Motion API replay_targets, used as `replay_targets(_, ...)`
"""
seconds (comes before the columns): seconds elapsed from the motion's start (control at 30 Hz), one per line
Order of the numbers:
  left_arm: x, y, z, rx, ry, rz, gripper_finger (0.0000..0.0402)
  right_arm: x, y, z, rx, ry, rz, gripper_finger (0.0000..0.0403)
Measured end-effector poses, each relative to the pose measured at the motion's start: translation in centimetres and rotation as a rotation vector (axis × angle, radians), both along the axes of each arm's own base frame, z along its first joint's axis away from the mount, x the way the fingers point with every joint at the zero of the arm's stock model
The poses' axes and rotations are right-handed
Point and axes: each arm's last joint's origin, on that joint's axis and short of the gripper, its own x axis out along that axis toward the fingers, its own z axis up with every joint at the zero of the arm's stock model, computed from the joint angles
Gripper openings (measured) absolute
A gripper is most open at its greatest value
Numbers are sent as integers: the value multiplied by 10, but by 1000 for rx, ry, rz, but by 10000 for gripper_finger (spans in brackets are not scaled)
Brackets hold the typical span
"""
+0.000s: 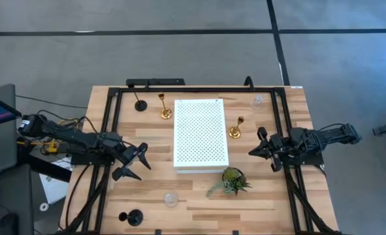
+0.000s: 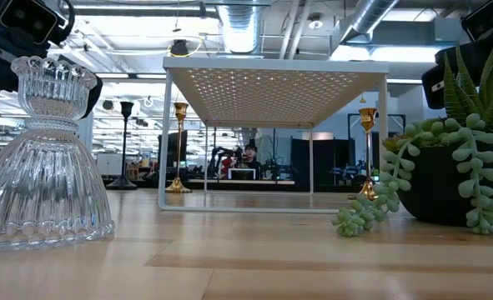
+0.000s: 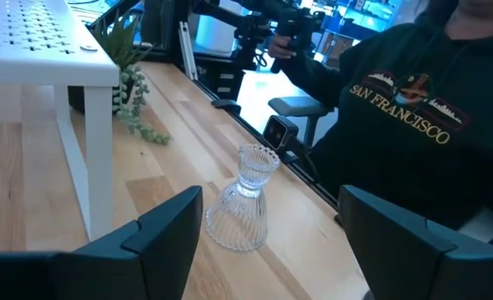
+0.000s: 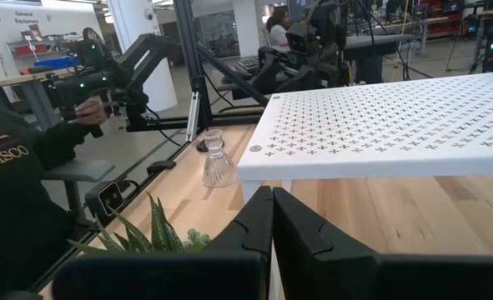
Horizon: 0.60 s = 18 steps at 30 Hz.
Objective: Pick & Place candle stick holders
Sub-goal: Put the top black candle holder on the shelf
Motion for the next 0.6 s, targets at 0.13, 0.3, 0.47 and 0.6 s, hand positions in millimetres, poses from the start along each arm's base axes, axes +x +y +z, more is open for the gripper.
replay_targets(0.13, 0, 0, 0, 0, -2, 0, 281, 0, 0, 0, 0, 0, 0, 1)
replay_targets(0.3, 0, 0, 1, -1, -6, 0, 281, 0, 0, 0, -14, -3, 0, 1)
replay_targets(0.47, 0, 0, 1, 3, -17, 0, 281, 0, 0, 0, -15, -3, 0, 1)
replay_targets(0.6, 0, 0, 1, -2, -13, 0, 281, 0, 0, 0, -15, -3, 0, 1)
